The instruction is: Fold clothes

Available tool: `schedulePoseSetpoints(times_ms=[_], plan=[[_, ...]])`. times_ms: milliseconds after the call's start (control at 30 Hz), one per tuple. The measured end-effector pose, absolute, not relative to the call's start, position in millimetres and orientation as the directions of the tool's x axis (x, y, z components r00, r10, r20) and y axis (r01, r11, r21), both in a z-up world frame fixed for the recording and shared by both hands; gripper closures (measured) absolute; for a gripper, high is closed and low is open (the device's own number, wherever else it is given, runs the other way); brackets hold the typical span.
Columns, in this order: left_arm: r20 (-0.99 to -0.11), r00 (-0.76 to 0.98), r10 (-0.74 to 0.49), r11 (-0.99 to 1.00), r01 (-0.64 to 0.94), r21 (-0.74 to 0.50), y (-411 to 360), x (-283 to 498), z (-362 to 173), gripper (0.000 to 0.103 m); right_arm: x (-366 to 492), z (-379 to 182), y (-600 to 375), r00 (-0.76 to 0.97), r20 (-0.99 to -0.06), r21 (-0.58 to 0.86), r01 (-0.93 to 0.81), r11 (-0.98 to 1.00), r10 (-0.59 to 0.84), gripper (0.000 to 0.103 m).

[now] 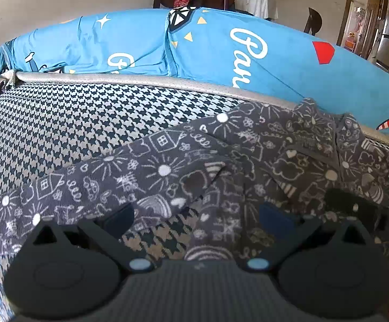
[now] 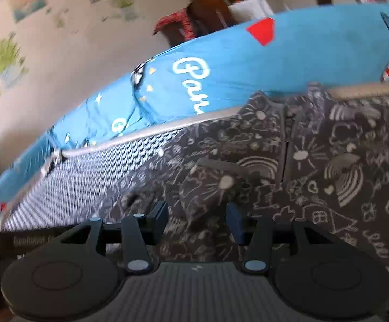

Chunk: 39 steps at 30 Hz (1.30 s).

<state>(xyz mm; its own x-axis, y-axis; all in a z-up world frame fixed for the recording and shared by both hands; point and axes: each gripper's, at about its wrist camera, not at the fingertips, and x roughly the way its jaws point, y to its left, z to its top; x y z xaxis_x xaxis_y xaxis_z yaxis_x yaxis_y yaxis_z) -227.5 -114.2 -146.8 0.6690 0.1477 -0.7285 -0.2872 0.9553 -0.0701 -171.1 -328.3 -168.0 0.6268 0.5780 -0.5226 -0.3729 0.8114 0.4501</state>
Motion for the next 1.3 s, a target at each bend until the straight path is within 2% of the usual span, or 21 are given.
schedulePoseSetpoints(times_ms=[167,233,267,300,433,667,867,1167,1300], plan=[[-0.724,0.673,0.153,0.955,-0.290,-0.068,-113.7,-228.8,-146.2,0.000,-161.6,-174.8,-326.0,0.630,-0.514,0.479,-0.353,0.804,0.582,0.055],[-0.725,0.672,0.154,0.954,-0.293,-0.068,-112.8,-229.0,-147.1,0.000,-158.4,-177.3,-324.4,0.632,-0.510,0.485,-0.349,0.802,0.583,0.067],[-0.724,0.671,0.158,0.953,-0.296,-0.066,-112.3,-229.0,-147.5,0.000,-157.5,-178.1,-323.1,0.630,-0.507,0.486,-0.355,0.799,0.588,0.079],[-0.723,0.671,0.165,0.952,-0.301,-0.062,-111.6,-229.0,-147.4,0.000,-159.8,-176.7,-319.1,0.613,-0.500,0.481,-0.390,0.785,0.611,0.082],[-0.687,0.691,0.225,0.939,-0.342,-0.035,-109.6,-233.8,-141.8,0.000,-177.4,-168.8,-297.0,0.515,-0.472,0.429,-0.575,0.696,0.716,0.082],[-0.670,0.704,0.236,0.944,-0.330,-0.014,-114.1,-235.3,-137.9,0.000,-207.5,-172.4,-266.3,0.399,-0.571,0.272,-0.733,0.624,0.718,0.078],[-0.692,0.692,0.206,0.954,-0.301,-0.016,-119.7,-231.0,-143.9,0.000,-206.9,-166.6,-288.3,0.486,-0.564,0.265,-0.659,0.704,0.668,0.076],[-0.690,0.700,0.187,0.968,-0.250,0.009,-134.2,-226.9,-150.7,0.000,-202.6,-149.5,-350.7,0.704,-0.499,0.245,-0.445,0.862,0.505,0.074],[-0.689,0.702,0.177,0.973,-0.231,0.014,-139.4,-224.4,-154.2,0.000,-200.1,-139.1,-391.3,0.784,-0.464,0.277,-0.314,0.908,0.413,0.069]])
